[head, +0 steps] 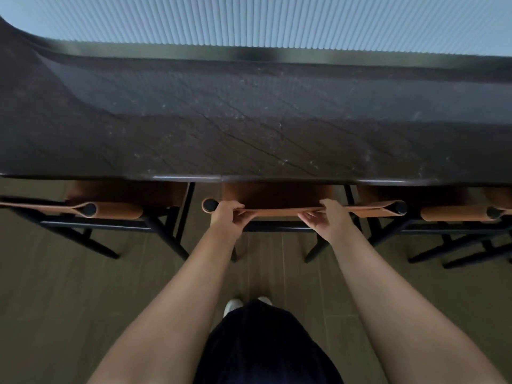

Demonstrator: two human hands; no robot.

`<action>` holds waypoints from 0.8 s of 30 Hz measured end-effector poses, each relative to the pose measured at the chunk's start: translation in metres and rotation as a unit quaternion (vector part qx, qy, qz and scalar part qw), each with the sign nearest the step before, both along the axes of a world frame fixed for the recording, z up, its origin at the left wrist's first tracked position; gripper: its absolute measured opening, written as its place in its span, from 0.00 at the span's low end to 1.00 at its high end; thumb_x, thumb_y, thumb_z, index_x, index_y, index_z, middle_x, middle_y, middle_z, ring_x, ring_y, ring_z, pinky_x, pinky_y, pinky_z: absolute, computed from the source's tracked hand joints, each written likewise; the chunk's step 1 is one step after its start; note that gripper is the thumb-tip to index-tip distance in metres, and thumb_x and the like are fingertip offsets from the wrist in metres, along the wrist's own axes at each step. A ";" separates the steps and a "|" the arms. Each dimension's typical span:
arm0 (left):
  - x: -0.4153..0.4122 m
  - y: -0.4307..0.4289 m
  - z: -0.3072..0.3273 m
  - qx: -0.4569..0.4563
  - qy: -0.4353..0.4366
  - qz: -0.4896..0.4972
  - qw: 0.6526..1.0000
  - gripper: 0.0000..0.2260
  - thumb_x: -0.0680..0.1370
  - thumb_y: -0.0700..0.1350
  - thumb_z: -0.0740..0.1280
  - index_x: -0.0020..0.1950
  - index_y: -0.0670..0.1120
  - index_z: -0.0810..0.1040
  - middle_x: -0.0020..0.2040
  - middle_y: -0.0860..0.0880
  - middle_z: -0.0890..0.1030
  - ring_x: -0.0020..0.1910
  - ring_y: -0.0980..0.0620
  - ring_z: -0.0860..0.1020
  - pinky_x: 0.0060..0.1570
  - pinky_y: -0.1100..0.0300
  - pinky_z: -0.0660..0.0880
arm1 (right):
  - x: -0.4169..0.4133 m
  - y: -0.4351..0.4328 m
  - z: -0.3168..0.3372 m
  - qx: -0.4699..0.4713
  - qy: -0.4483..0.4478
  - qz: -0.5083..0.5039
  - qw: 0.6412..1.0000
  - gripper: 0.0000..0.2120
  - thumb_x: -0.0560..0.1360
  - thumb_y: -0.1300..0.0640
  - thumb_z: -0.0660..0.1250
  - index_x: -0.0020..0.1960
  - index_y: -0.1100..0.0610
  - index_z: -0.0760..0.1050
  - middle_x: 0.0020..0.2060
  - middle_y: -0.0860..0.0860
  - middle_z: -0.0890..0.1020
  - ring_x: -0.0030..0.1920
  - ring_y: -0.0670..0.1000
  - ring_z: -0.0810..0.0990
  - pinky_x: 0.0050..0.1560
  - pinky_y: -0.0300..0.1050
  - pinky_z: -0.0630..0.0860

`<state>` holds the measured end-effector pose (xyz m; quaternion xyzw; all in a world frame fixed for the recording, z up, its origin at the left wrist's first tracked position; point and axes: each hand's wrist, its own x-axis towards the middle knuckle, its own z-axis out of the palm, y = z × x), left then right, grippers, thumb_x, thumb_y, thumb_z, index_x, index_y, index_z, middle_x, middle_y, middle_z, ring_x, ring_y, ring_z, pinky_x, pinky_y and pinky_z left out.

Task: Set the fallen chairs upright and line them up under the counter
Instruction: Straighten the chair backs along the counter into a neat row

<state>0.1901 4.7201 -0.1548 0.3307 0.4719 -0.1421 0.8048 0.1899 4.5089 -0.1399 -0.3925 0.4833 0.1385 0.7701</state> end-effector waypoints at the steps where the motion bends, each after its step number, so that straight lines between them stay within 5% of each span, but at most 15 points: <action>1: -0.001 0.001 -0.002 0.005 0.001 0.001 1.000 0.09 0.77 0.27 0.58 0.46 0.39 0.72 0.43 0.41 0.74 0.42 0.41 0.77 0.48 0.40 0.79 | 0.000 0.001 -0.002 0.010 -0.003 -0.009 1.000 0.05 0.80 0.65 0.60 0.55 0.61 0.71 0.55 0.63 0.77 0.51 0.61 0.80 0.37 0.58 0.80; 7: -0.006 0.027 -0.002 0.041 0.021 0.013 0.999 0.11 0.76 0.27 0.59 0.54 0.38 0.73 0.51 0.39 0.77 0.51 0.38 0.79 0.30 0.46 0.79 | -0.004 0.025 -0.006 0.042 -0.008 -0.020 0.999 0.05 0.80 0.69 0.57 0.53 0.63 0.69 0.52 0.64 0.76 0.47 0.62 0.79 0.47 0.60 0.80; 16: 0.003 0.045 -0.001 0.016 0.010 0.016 1.000 0.08 0.76 0.27 0.59 0.50 0.38 0.73 0.50 0.38 0.75 0.47 0.38 0.78 0.32 0.47 0.78 | 0.015 0.043 -0.006 0.018 0.024 -0.040 0.999 0.16 0.79 0.70 0.59 0.66 0.62 0.68 0.55 0.63 0.75 0.47 0.62 0.79 0.46 0.61 0.81; 20: 0.003 0.043 0.000 0.006 0.021 0.018 1.000 0.10 0.76 0.28 0.60 0.54 0.37 0.73 0.49 0.39 0.76 0.47 0.39 0.78 0.28 0.48 0.79 | 0.015 0.042 -0.006 0.007 0.021 -0.039 0.999 0.18 0.79 0.70 0.60 0.67 0.62 0.67 0.59 0.63 0.74 0.53 0.62 0.80 0.44 0.60 0.81; 24: 0.001 0.041 0.005 -0.008 0.012 0.026 1.000 0.08 0.76 0.27 0.61 0.48 0.38 0.73 0.47 0.39 0.76 0.48 0.39 0.78 0.32 0.47 0.80 | 0.011 0.040 -0.004 0.009 0.011 -0.035 0.999 0.16 0.78 0.71 0.60 0.65 0.62 0.68 0.58 0.64 0.75 0.51 0.61 0.79 0.48 0.61 0.81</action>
